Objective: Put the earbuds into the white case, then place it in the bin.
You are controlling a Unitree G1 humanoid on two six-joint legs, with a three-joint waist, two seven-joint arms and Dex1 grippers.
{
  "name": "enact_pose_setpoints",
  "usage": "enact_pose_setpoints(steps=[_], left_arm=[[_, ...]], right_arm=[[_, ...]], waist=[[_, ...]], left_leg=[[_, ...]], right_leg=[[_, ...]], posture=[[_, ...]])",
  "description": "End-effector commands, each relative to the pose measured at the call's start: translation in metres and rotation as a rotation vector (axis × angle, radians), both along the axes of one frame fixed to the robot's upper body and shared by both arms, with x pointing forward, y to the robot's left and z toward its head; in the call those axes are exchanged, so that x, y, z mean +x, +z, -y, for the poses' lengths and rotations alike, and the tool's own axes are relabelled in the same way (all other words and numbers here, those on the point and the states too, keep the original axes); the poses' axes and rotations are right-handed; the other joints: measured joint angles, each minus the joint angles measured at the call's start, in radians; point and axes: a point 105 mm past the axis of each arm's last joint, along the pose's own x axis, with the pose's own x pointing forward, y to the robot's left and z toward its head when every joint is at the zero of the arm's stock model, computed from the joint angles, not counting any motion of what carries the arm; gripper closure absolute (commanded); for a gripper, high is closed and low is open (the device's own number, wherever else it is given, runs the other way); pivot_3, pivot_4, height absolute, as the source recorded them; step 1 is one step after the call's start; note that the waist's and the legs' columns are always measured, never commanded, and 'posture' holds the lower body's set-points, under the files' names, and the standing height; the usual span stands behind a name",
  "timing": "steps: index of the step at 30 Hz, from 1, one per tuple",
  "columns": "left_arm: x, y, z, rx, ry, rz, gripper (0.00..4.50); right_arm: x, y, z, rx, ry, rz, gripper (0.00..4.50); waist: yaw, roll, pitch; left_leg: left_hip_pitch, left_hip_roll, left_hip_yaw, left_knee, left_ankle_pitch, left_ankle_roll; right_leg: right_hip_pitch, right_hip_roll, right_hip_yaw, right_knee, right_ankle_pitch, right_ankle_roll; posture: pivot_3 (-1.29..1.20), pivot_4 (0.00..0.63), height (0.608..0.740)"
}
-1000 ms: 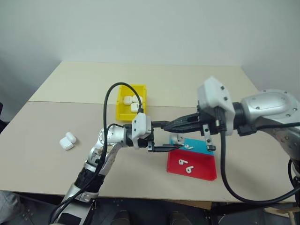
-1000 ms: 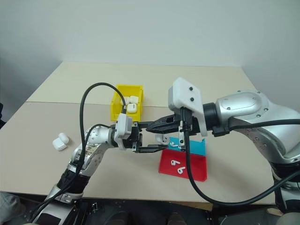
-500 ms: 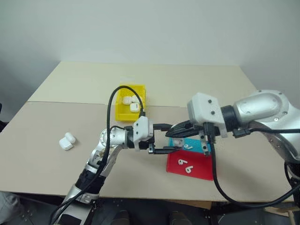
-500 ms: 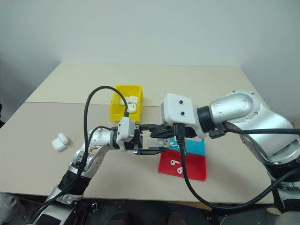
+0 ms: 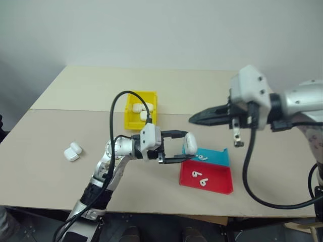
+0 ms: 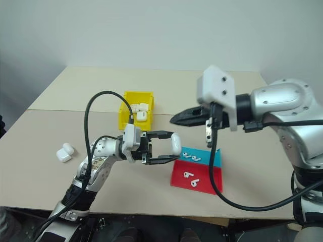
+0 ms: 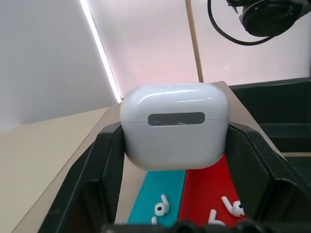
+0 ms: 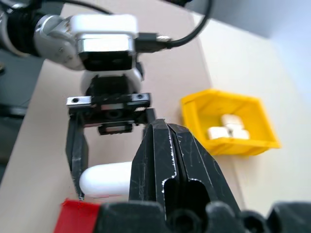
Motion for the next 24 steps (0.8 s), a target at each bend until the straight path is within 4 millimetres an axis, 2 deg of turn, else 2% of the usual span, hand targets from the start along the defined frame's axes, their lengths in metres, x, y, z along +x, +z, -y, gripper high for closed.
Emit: enact_pose_setpoints(steps=[1,4,6,8,10,14,16,19,21,24], left_arm=[[0.019,0.032,-0.012,-0.110,0.225,0.062,1.72],[0.060,0.041,-0.024,-0.092,0.552,0.052,1.72],[0.076,0.045,-0.033,-0.084,0.687,0.079,1.72],[0.106,0.053,-0.049,-0.130,0.919,0.068,1.72],[0.121,0.055,-0.058,-0.151,1.044,0.044,1.72],[0.151,0.039,-0.073,-0.073,1.216,-0.064,1.72],[0.160,0.030,-0.079,-0.032,1.273,-0.102,1.72],[0.165,0.017,-0.080,0.005,1.258,-0.180,1.72],[0.165,0.010,-0.079,0.045,1.259,-0.136,1.72],[0.167,0.003,-0.078,0.045,1.274,-0.132,0.74]], right_arm=[[0.002,0.016,0.019,0.163,-0.126,0.043,4.47],[0.005,0.000,0.030,0.225,-0.221,-0.006,4.47],[0.004,-0.012,0.033,0.239,-0.259,-0.033,4.47],[0.003,-0.029,0.034,0.265,-0.305,-0.082,4.47],[0.001,-0.038,0.034,0.277,-0.329,-0.103,4.47],[0.002,-0.051,0.037,0.275,-0.374,-0.152,4.47],[0.003,-0.055,0.040,0.266,-0.399,-0.167,4.47],[0.004,-0.058,0.043,0.263,-0.422,-0.181,4.47],[0.005,-0.060,0.043,0.260,-0.435,-0.184,4.47],[0.007,-0.061,0.043,0.263,-0.443,-0.194,4.50]], waist=[[0.003,0.000,0.000],[0.009,0.000,0.000],[0.013,0.000,0.000],[0.016,0.000,0.000],[0.018,0.000,0.000],[0.016,0.000,0.000],[0.019,0.000,0.000],[0.018,0.000,0.000],[0.020,0.000,0.000],[0.021,-0.001,0.000]], left_leg=[[0.000,0.000,0.000,0.000,0.000,0.000],[0.000,-0.001,-0.001,0.000,0.000,0.000],[0.000,-0.001,-0.001,0.001,0.000,0.000],[0.000,-0.002,-0.001,0.001,0.000,0.000],[0.000,-0.002,-0.001,0.001,0.000,0.000],[0.000,-0.002,-0.001,0.000,0.000,0.000],[0.000,-0.002,-0.002,0.000,0.000,0.000],[-0.001,-0.002,-0.001,0.000,0.000,0.000],[-0.001,-0.002,-0.001,0.000,0.000,0.000],[-0.001,-0.002,-0.001,0.000,0.000,0.000]], right_leg=[[0.000,0.000,0.000,0.000,0.000,0.000],[0.001,0.000,0.000,0.000,0.001,0.001],[0.001,0.000,0.000,0.000,0.001,0.001],[0.001,0.000,0.000,0.000,0.001,0.001],[0.001,0.000,0.000,0.000,0.001,0.001],[0.000,0.000,0.001,0.000,0.001,0.001],[0.000,0.000,0.000,0.000,0.001,0.001],[0.000,0.000,0.000,0.000,0.001,0.001],[0.000,0.000,0.000,0.000,0.001,0.001],[0.000,0.000,0.000,-0.001,0.001,0.001]], posture=[[0.00,0.150,0.740],[0.00,0.150,0.740],[0.00,0.150,0.740],[0.00,0.150,0.740],[0.00,0.150,0.740],[0.00,0.150,0.740],[0.00,0.150,0.740],[0.00,0.150,0.740],[0.00,0.150,0.740],[0.00,0.150,0.740]])
